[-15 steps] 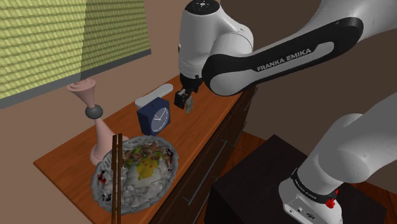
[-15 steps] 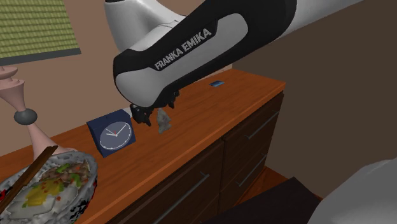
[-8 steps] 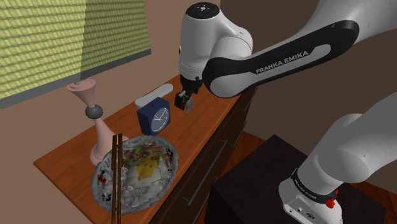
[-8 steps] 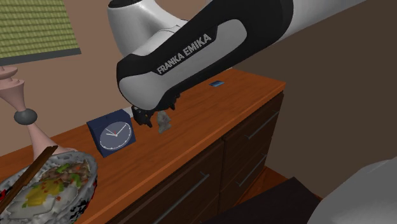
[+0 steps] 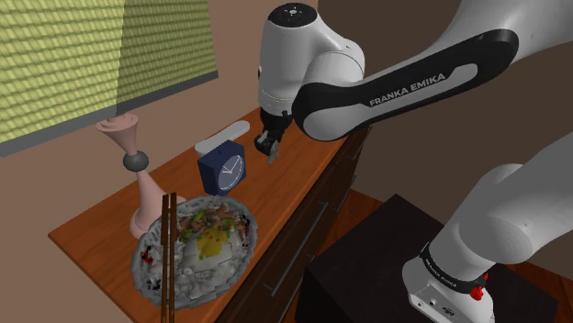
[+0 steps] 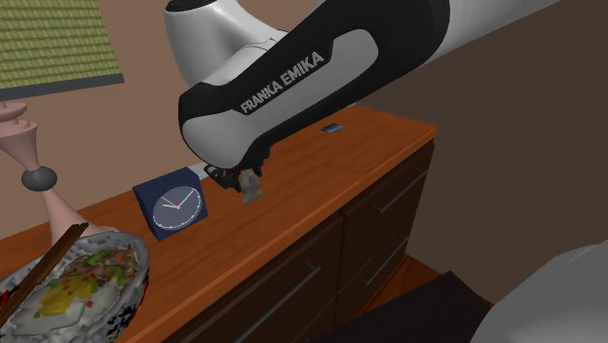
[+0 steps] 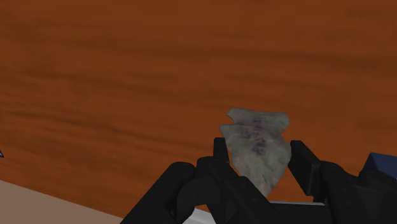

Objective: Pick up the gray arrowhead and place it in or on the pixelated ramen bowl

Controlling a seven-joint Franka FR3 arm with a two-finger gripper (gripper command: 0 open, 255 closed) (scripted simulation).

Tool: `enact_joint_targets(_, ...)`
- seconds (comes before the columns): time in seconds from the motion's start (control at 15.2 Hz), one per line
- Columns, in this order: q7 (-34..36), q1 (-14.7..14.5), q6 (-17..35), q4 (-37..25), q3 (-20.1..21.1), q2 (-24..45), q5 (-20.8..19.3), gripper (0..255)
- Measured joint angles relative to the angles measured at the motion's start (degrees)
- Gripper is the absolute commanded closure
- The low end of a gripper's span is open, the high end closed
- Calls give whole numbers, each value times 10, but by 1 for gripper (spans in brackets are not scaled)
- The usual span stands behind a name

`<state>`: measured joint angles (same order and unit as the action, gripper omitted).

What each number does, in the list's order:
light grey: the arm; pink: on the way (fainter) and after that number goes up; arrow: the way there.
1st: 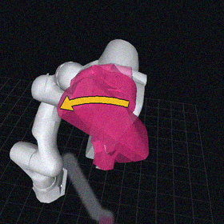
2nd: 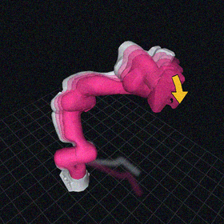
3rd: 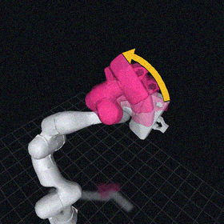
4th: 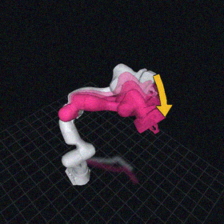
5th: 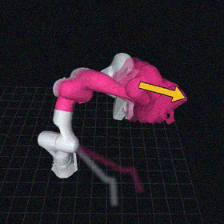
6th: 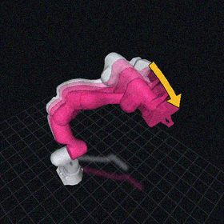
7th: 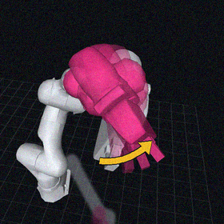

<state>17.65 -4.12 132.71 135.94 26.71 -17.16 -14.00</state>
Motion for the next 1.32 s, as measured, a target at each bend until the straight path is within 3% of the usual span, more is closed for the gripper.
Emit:
enact_joint_targets(0.4,-7,-1,-14,-10,-2,-4,5,255)
enact_joint_targets(1.32,-51,-10,-116,-88,-19,-36,34,255)
